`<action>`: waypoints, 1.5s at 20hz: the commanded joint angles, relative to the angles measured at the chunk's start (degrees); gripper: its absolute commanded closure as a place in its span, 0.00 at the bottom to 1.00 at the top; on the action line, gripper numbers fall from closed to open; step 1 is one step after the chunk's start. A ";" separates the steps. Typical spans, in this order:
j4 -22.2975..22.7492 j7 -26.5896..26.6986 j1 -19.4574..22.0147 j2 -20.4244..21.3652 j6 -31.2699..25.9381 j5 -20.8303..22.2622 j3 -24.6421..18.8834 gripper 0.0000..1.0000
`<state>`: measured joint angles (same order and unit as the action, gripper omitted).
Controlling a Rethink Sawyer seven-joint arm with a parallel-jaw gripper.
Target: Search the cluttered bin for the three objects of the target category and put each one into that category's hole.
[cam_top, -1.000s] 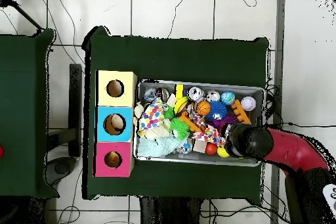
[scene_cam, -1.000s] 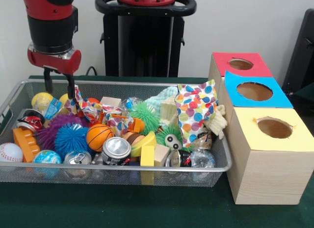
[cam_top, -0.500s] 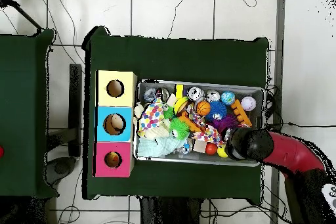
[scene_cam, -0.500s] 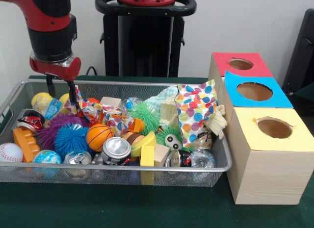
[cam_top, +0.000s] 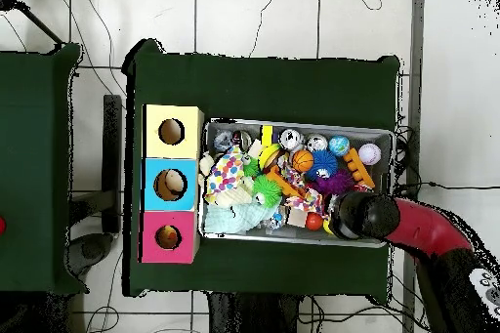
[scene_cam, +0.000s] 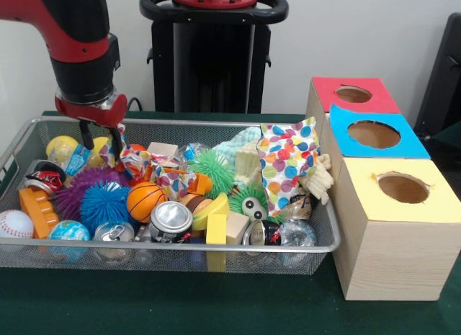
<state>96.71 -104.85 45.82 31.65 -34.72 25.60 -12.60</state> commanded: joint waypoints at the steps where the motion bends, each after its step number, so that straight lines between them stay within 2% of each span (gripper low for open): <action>1: -4.93 2.73 0.23 -4.22 3.84 4.16 -1.76 0.00; 7: -8.20 4.70 0.06 -3.54 1.95 5.20 -2.08 0.00; 18: -12.62 9.48 3.59 -7.35 2.14 6.08 -6.18 0.00; 27: -13.82 9.31 4.30 -9.36 3.67 6.78 -6.98 0.00; 30: -14.04 7.64 2.69 -9.93 4.31 7.94 -5.35 0.00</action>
<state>87.81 -104.85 48.82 24.97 -34.51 28.49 -13.88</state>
